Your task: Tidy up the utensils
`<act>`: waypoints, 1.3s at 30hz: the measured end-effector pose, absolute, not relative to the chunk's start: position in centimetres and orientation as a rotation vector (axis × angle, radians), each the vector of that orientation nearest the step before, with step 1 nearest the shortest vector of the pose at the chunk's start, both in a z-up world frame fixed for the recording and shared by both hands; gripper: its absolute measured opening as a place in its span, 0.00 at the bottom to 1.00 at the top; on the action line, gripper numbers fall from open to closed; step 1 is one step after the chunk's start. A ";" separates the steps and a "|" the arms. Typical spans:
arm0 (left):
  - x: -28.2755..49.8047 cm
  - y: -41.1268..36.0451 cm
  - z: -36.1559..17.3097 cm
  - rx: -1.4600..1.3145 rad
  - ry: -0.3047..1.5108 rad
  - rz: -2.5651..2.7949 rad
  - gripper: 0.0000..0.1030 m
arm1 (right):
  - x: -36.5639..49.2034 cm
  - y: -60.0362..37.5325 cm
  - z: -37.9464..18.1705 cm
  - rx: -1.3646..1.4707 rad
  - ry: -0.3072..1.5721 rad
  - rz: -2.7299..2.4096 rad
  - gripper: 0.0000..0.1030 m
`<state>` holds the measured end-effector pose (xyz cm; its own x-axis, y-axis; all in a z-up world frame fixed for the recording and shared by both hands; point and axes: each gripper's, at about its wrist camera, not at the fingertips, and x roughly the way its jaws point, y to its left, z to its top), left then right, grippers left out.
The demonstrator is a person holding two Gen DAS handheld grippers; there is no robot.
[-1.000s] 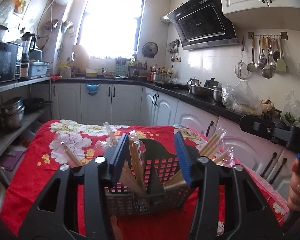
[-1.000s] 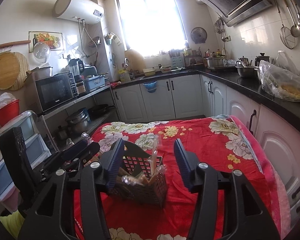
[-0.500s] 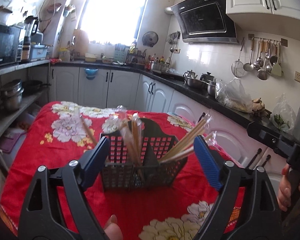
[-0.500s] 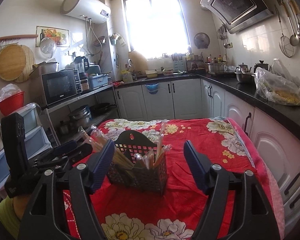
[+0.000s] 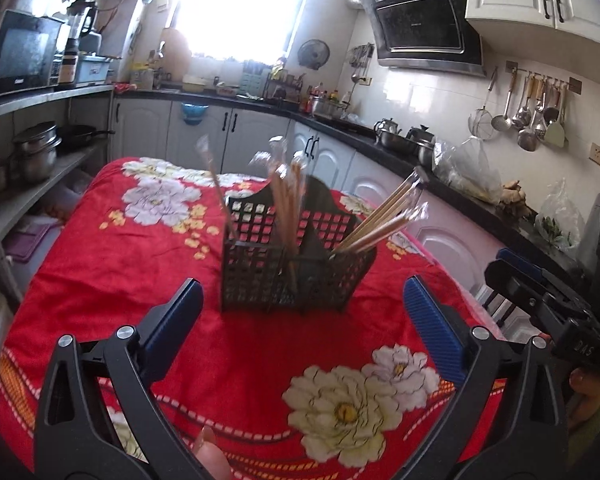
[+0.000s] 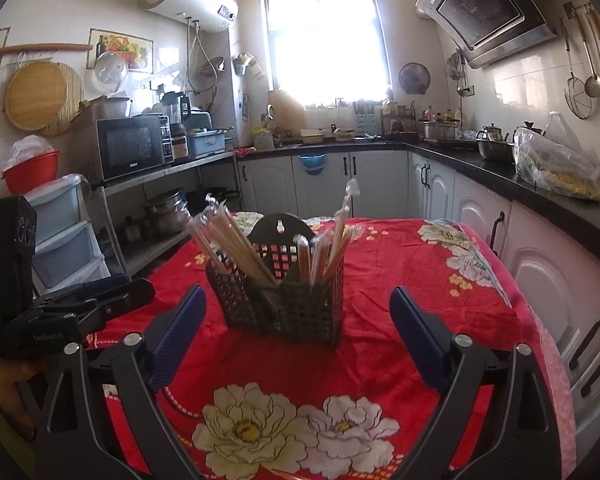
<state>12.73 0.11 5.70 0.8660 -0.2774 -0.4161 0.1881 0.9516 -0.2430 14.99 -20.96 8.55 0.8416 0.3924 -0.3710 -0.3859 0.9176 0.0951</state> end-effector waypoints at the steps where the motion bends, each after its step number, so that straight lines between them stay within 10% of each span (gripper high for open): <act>1: 12.5 0.2 5.5 -0.191 0.463 -0.237 0.90 | 14.7 -20.9 8.3 0.016 0.397 0.414 0.88; 39: 9.7 1.4 -0.4 -0.138 0.388 -0.044 0.90 | 12.4 -18.9 0.3 -0.025 0.354 0.281 0.94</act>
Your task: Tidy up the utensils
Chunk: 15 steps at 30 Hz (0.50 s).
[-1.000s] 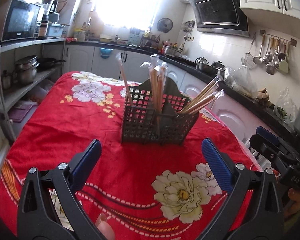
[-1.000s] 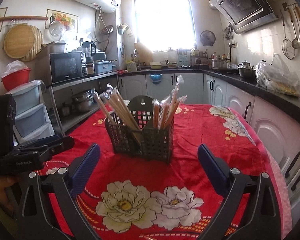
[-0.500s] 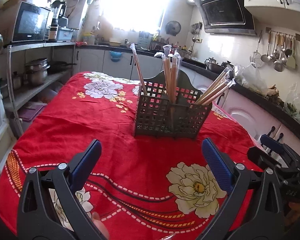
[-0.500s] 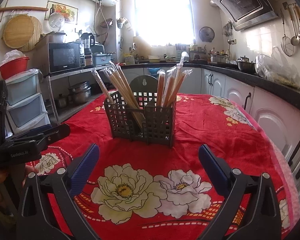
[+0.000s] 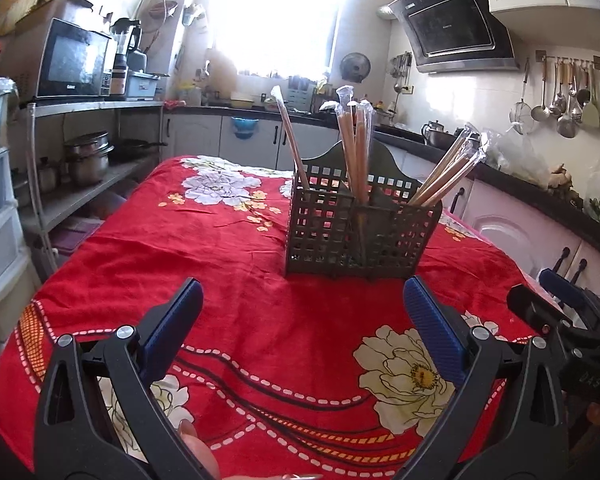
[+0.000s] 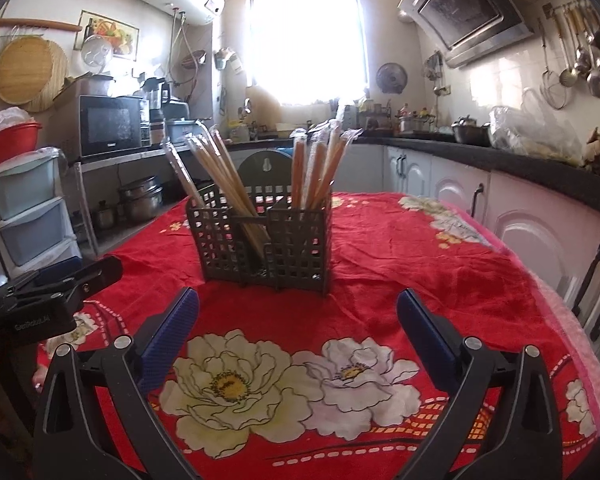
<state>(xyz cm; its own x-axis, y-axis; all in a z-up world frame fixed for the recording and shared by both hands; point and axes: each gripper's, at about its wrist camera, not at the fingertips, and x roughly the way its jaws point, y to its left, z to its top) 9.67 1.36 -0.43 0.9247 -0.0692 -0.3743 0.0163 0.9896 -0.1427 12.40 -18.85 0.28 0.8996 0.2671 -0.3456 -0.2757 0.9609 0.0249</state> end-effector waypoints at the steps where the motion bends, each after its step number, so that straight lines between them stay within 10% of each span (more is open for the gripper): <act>1: 9.7 1.4 -0.4 -0.137 0.385 -0.041 0.90 | 12.3 -18.8 0.2 -0.033 0.343 0.271 0.94; 15: 9.0 1.2 -0.2 -0.107 0.324 -0.015 0.90 | 11.8 -19.5 0.1 0.000 0.311 0.268 0.94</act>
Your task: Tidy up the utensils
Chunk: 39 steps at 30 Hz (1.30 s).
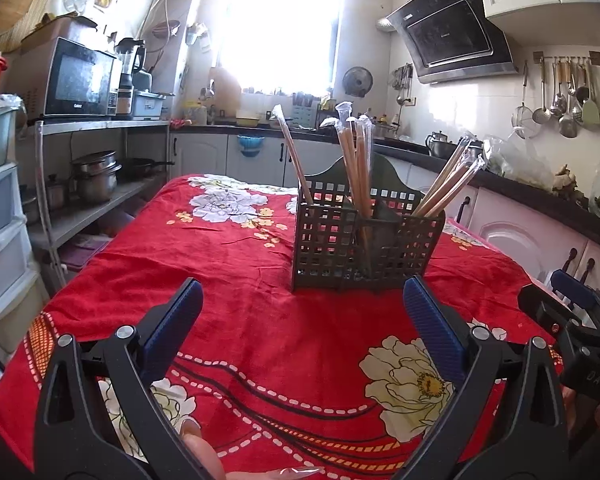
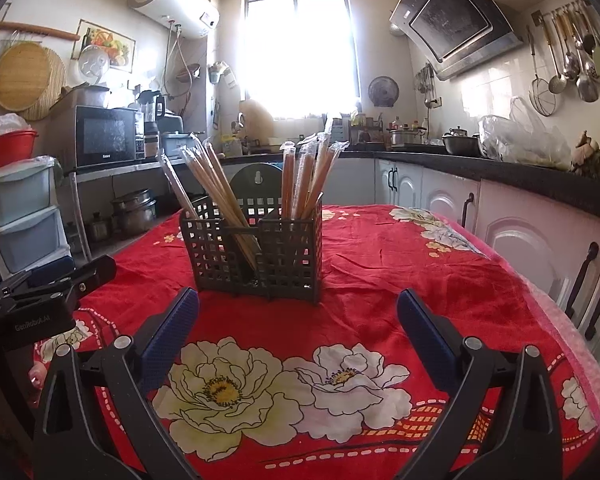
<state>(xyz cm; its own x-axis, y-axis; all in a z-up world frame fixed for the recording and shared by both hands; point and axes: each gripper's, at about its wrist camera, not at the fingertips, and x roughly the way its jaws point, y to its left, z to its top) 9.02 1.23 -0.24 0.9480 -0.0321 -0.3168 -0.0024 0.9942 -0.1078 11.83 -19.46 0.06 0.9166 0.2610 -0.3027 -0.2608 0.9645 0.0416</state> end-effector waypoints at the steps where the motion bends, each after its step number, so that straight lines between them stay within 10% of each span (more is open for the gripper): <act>1: 9.0 1.2 -0.2 -0.107 0.322 -0.017 0.90 | 11.8 -19.5 0.0 0.001 0.311 0.269 0.94; 39: 8.8 1.0 -0.2 -0.102 0.312 -0.019 0.90 | 11.6 -19.3 -0.2 0.002 0.319 0.263 0.94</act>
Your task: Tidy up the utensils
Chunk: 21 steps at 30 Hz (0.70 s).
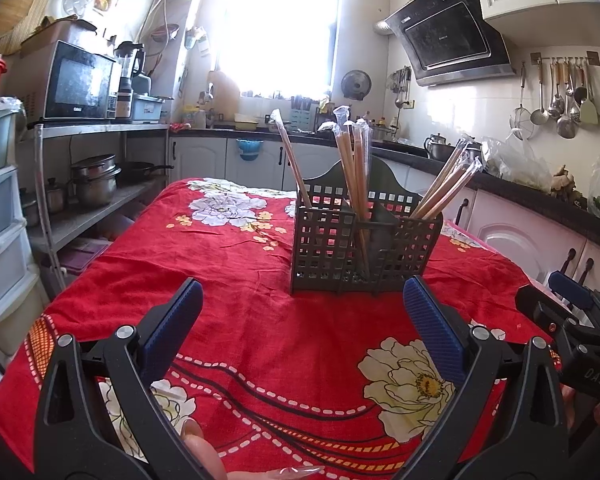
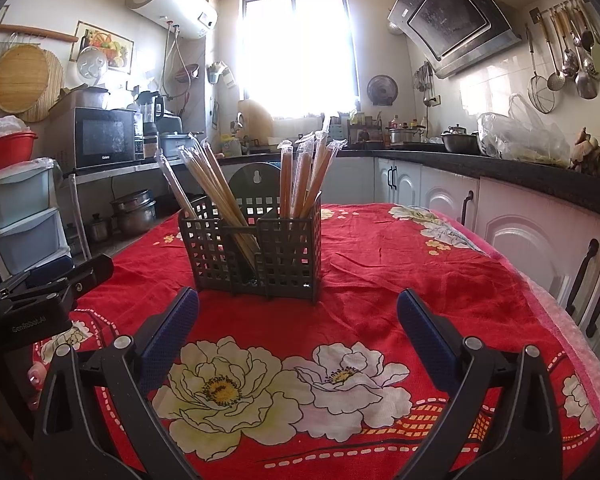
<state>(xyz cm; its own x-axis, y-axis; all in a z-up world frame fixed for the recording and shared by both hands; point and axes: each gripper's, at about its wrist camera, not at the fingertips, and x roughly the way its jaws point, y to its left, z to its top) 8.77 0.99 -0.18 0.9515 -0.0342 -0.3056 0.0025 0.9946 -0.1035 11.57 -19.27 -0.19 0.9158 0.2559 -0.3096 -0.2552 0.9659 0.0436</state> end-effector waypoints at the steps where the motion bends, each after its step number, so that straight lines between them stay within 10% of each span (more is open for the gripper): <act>1: 8.8 1.0 -0.2 -0.102 0.312 -0.019 0.90 | 11.5 -19.3 -0.2 0.002 0.319 0.263 0.94; 21: 8.7 1.1 -0.2 -0.101 0.309 -0.017 0.90 | 11.5 -19.2 0.0 0.006 0.314 0.263 0.94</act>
<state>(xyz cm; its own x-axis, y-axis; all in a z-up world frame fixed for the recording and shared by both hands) 8.72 1.10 -0.17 0.9524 -0.0319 -0.3031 0.0008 0.9948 -0.1022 11.49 -19.17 -0.05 0.9171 0.2571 -0.3048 -0.2552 0.9658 0.0469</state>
